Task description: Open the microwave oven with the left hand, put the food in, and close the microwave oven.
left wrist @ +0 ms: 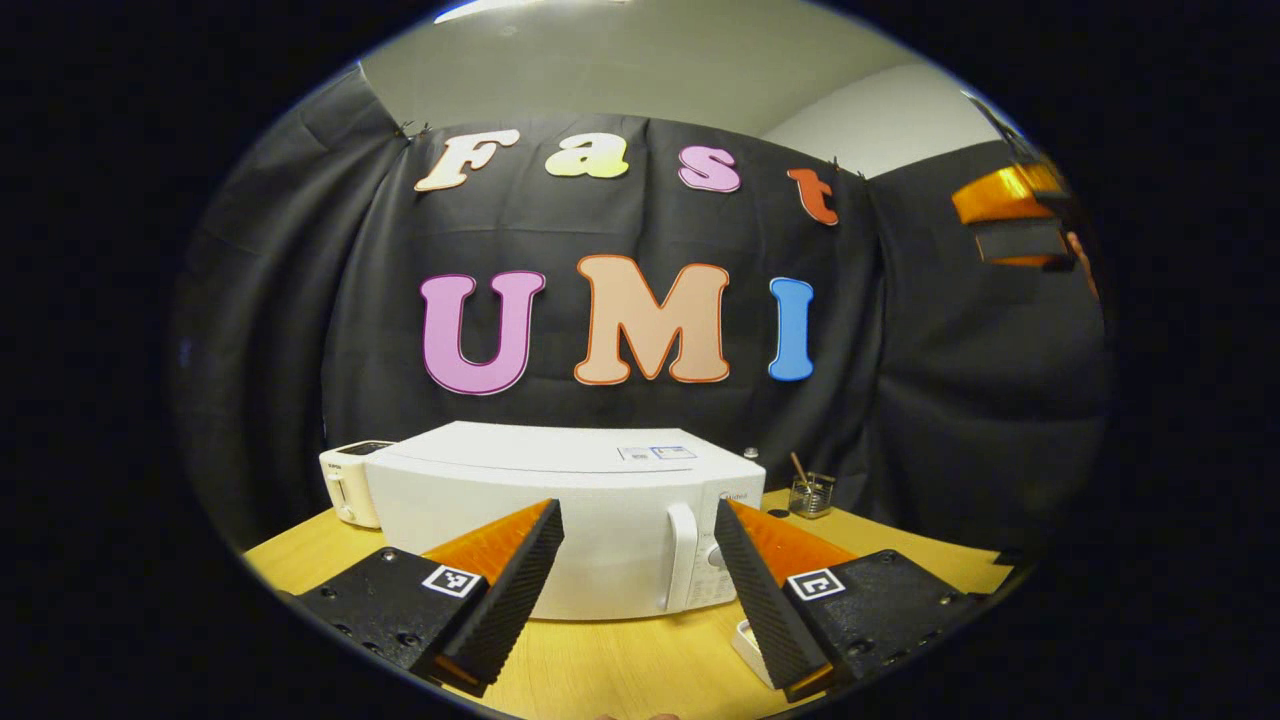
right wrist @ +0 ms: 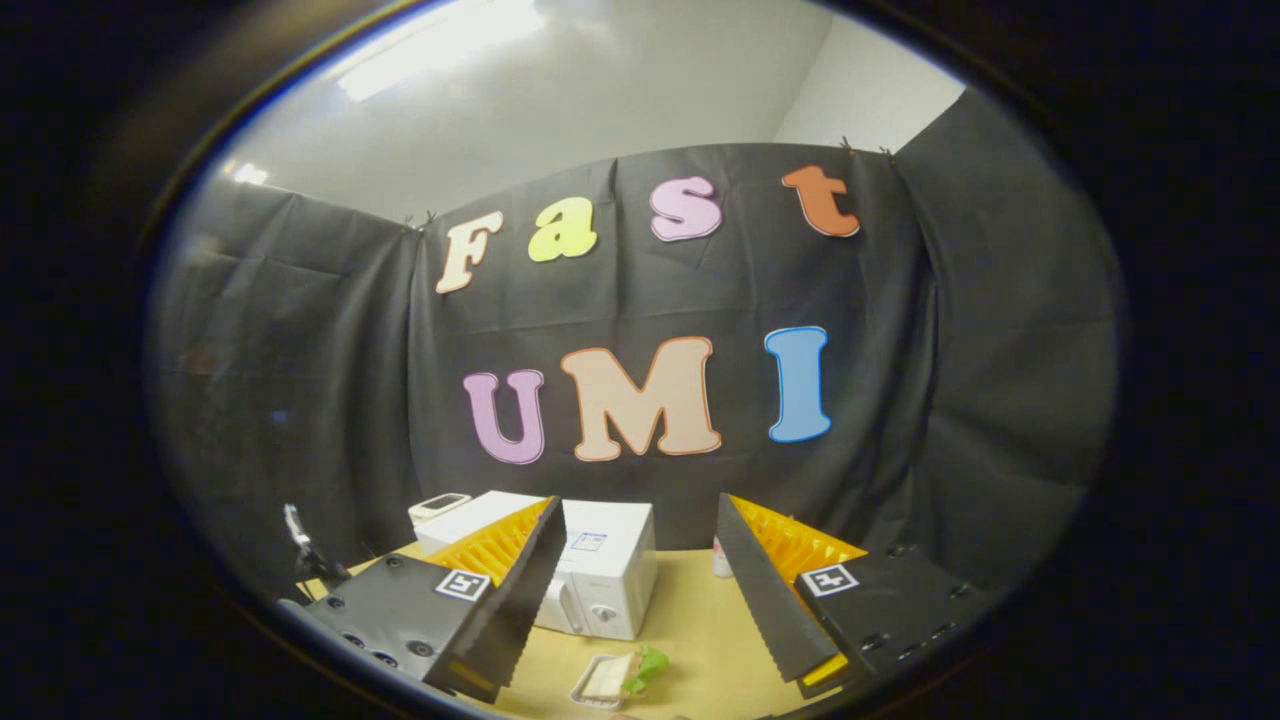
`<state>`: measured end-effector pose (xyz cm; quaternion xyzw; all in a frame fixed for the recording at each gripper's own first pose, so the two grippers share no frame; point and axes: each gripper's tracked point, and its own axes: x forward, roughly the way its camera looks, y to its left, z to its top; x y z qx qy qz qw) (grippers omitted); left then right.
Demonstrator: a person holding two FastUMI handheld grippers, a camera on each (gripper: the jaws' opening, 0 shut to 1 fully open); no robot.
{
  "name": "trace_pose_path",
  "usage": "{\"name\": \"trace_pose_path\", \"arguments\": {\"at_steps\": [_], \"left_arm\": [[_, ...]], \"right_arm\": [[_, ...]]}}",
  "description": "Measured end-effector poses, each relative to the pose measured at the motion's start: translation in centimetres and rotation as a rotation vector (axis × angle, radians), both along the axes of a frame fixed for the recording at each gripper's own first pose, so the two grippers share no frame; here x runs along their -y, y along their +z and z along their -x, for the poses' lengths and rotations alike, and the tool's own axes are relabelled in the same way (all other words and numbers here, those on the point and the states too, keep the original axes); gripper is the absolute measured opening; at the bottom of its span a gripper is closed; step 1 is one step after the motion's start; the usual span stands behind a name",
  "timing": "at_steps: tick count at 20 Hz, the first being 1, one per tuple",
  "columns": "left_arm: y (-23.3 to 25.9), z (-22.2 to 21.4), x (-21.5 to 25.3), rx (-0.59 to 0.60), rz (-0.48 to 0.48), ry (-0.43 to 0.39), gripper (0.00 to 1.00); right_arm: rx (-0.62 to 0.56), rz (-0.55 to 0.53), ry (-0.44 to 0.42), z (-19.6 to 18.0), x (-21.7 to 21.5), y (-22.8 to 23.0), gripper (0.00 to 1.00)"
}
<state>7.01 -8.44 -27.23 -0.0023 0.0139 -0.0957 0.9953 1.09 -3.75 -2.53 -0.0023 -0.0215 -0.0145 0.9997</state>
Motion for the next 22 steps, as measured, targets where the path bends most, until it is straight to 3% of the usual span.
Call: {"name": "trace_pose_path", "arguments": {"at_steps": [6,12,13,20,21,22], "left_arm": [[-8.1,-3.1,3.4,-0.115,-0.024,-0.013,0.96],[-11.8,-6.3,4.1,-0.175,-0.003,0.031,0.94],[-12.1,-6.6,4.3,-0.184,0.001,0.033,0.93],[-13.3,-8.5,4.6,-0.184,-0.016,0.067,0.73],[-13.3,-8.6,4.8,-0.187,-0.026,0.064,0.72],[-13.6,-8.8,5.1,-0.192,-0.035,0.059,0.65]], "right_arm": [[-0.029,0.012,-0.004,-0.5,0.4,-1.4,0.92],[-0.034,0.031,-0.031,-0.5,1.4,-2.3,0.92],[-0.034,0.035,-0.031,-0.4,1.4,-2.4,0.96],[-0.055,0.103,-0.038,0.1,1.1,-3.3,0.92],[-0.054,0.112,-0.039,0.2,1.1,-3.5,1.0],[-0.049,0.117,-0.041,0.3,1.1,-3.4,0.92]]}}
